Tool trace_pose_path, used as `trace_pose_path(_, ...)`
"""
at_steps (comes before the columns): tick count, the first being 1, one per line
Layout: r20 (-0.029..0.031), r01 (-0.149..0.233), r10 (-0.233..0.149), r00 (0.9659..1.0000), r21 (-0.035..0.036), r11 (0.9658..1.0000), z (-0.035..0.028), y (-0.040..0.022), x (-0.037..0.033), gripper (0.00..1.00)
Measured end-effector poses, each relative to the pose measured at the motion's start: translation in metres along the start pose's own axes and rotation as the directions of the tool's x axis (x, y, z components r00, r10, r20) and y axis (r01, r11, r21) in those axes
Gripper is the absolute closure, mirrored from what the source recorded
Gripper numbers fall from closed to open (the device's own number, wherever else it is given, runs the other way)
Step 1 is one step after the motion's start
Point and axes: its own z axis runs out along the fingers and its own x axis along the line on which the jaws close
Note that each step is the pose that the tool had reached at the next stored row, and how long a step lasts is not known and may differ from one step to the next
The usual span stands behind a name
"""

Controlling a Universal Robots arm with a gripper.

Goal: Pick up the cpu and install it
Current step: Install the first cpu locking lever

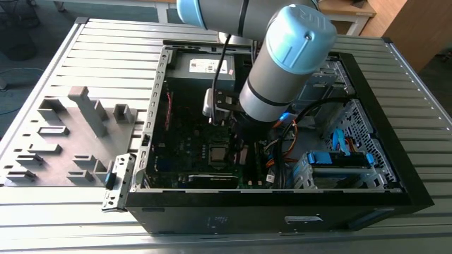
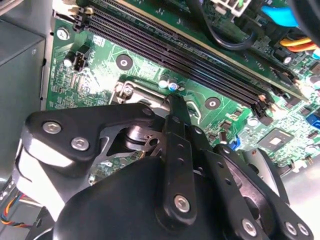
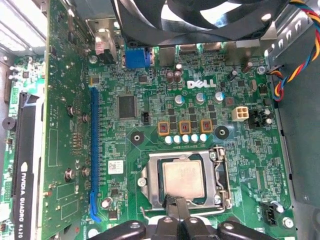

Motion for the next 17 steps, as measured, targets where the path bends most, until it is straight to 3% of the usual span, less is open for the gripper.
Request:
trace_pose_path(7, 0.0008, 0.0, 0.0, 1.0, -0.0001, 1.0, -0.0005, 0.0, 0.0013, 0.89)
trace_pose_path(17, 0.004, 0.001, -0.001, 1.0, -0.0004, 1.0, -0.0064, 0.0015, 0.0012, 0.89)
